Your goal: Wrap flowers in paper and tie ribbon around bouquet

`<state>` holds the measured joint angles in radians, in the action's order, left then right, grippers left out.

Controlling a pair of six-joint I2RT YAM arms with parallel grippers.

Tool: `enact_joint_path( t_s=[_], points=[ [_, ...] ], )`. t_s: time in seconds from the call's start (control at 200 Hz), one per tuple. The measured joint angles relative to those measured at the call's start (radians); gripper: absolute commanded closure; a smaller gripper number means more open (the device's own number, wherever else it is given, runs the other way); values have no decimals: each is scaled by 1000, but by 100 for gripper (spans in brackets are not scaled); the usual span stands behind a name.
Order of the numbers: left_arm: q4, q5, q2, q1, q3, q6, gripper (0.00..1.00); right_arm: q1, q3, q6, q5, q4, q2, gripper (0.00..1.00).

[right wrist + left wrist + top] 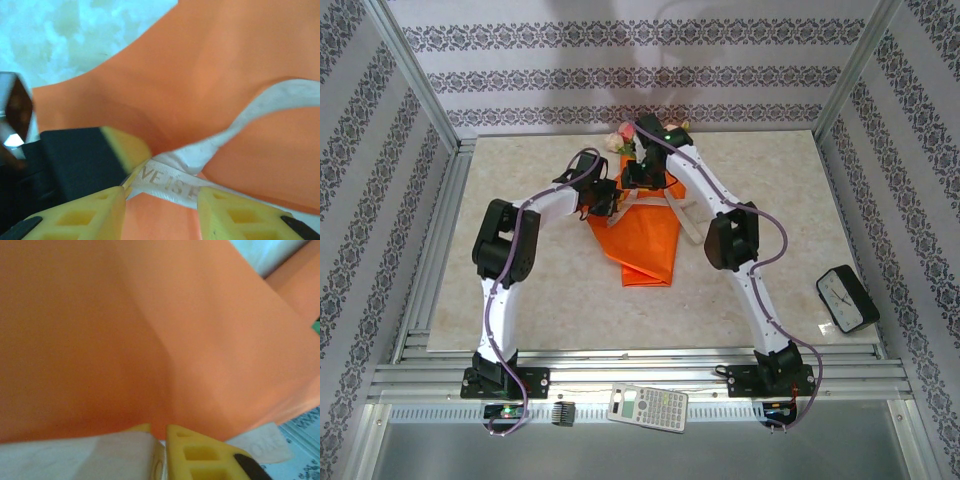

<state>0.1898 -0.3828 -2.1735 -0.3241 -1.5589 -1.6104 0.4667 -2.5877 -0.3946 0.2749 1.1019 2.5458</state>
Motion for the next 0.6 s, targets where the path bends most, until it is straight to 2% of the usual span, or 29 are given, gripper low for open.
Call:
enact_joint_path(
  t_s=[0.095, 0.185, 0.435, 0.599],
  points=[
    [2, -13, -21, 3, -19, 23, 60, -2, 36, -9, -5, -8, -61, 57],
    [10, -19, -26, 10, -32, 49, 51, -7, 70, -26, -6, -16, -116, 57],
    [109, -28, 7, 19, -71, 166, 43, -31, 214, -84, -14, -52, -237, 58],
    [195, -28, 114, 19, -17, 222, 44, -71, 317, -145, -15, -87, -293, 58]
  ],
)
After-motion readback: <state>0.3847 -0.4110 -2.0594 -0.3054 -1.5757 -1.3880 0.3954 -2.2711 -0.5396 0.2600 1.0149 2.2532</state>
